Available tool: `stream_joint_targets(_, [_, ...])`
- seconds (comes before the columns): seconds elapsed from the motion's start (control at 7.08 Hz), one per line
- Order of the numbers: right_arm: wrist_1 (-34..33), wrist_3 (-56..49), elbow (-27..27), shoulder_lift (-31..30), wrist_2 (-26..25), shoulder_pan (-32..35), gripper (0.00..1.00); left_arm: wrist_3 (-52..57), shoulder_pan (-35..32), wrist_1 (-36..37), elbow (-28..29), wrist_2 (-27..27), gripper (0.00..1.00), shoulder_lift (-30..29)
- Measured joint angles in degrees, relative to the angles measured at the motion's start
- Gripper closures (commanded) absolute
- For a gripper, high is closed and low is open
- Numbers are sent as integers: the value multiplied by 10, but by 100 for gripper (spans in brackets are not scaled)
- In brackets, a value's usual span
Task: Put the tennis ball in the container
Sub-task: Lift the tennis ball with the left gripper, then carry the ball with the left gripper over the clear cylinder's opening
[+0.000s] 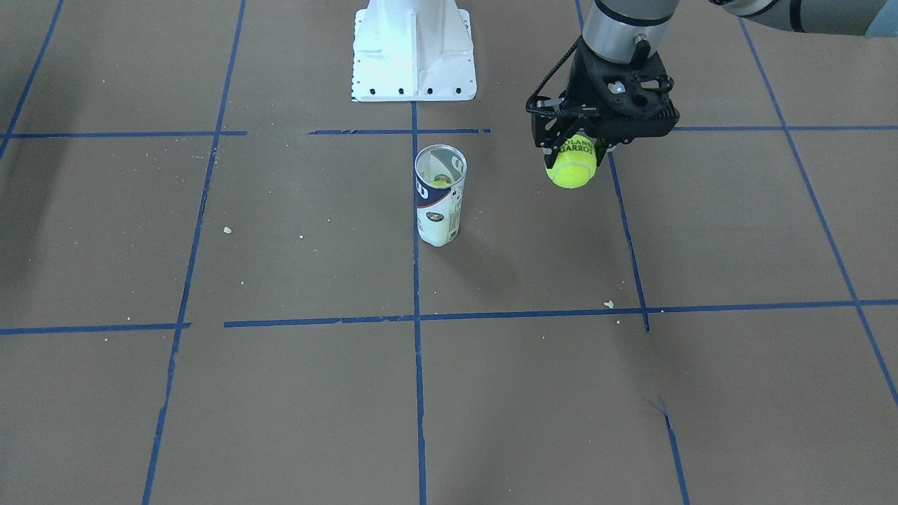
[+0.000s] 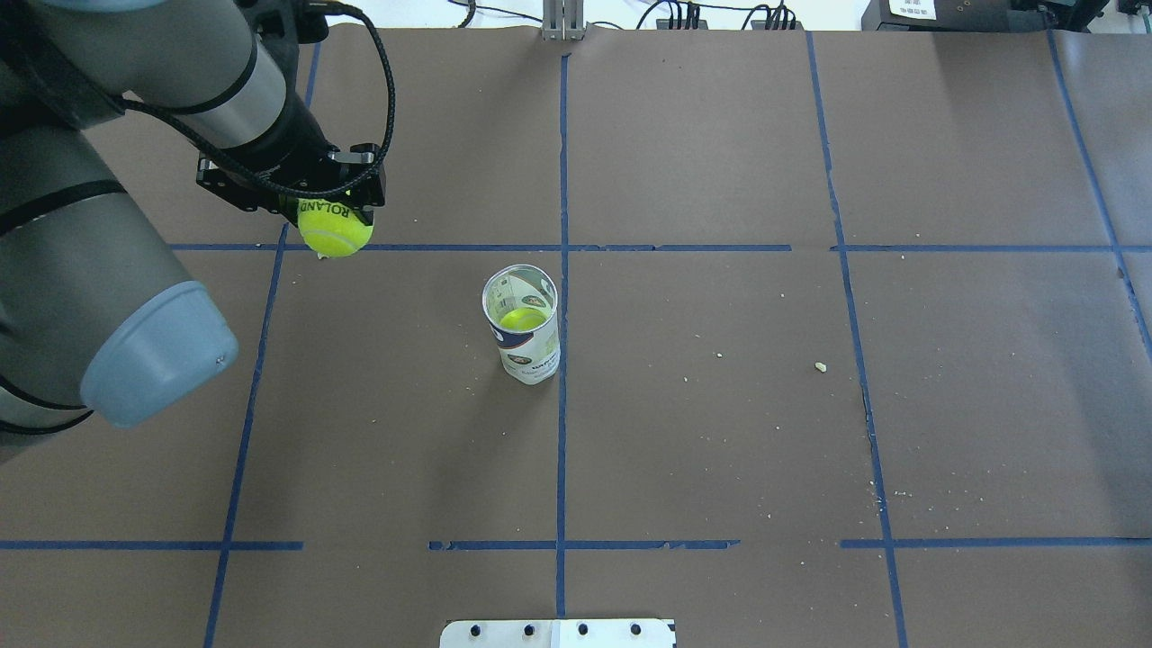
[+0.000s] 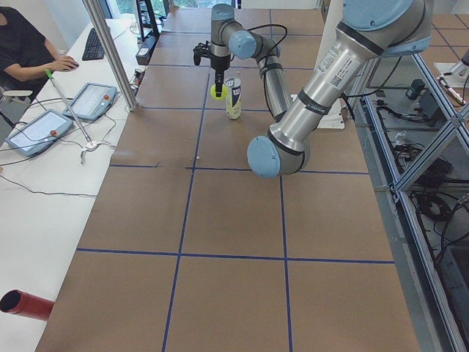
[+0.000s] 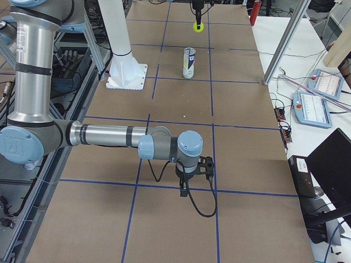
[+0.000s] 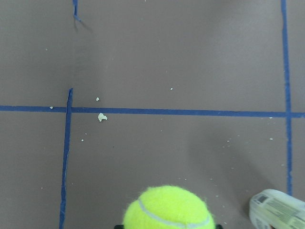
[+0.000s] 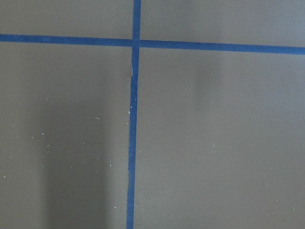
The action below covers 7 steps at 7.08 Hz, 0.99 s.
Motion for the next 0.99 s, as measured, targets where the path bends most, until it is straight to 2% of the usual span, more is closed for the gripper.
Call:
stream_joint_targets(0.42, [0, 0, 0, 0, 0, 0, 0, -73, 30, 5, 47, -37, 100, -75])
stream_joint_targets(0.71, [0, 0, 0, 0, 0, 0, 0, -95, 55, -5, 117, -37, 100, -124])
stream_joint_targets(0.99, [0, 0, 0, 0, 0, 0, 0, -102, 72, -24, 149, -35, 100, -136])
